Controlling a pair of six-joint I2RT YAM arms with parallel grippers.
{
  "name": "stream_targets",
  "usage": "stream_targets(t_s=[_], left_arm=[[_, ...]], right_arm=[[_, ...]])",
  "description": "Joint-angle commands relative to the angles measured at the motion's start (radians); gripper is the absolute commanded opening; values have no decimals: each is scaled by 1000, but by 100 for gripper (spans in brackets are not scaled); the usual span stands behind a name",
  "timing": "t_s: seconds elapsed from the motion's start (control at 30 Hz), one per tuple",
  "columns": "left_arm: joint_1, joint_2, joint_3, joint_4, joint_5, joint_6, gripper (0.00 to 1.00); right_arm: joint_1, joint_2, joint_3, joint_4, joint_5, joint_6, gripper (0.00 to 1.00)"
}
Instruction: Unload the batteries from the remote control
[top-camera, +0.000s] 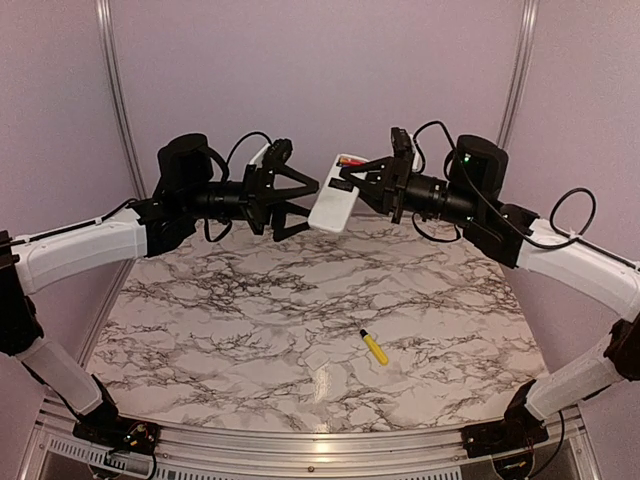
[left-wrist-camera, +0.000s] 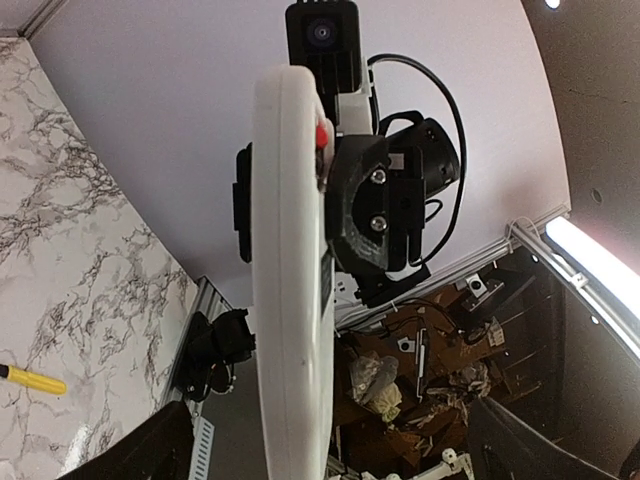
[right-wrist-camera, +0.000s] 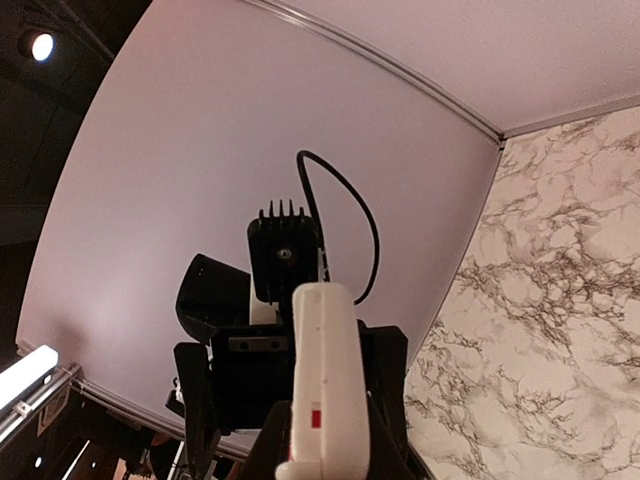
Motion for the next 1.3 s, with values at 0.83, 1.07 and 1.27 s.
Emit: stream_targets(t_s=[0.83, 1.07, 1.27], left_arm=[[3, 4, 13, 197, -390, -185, 78], [-14, 37, 62, 173, -421, -176, 68], [-37, 63, 91, 161, -424, -163, 64]], right_arm=[[271, 53, 10, 410, 876, 55, 0], [278, 67, 4, 457, 885, 45, 0], [295, 76, 5, 481, 913, 25, 0]])
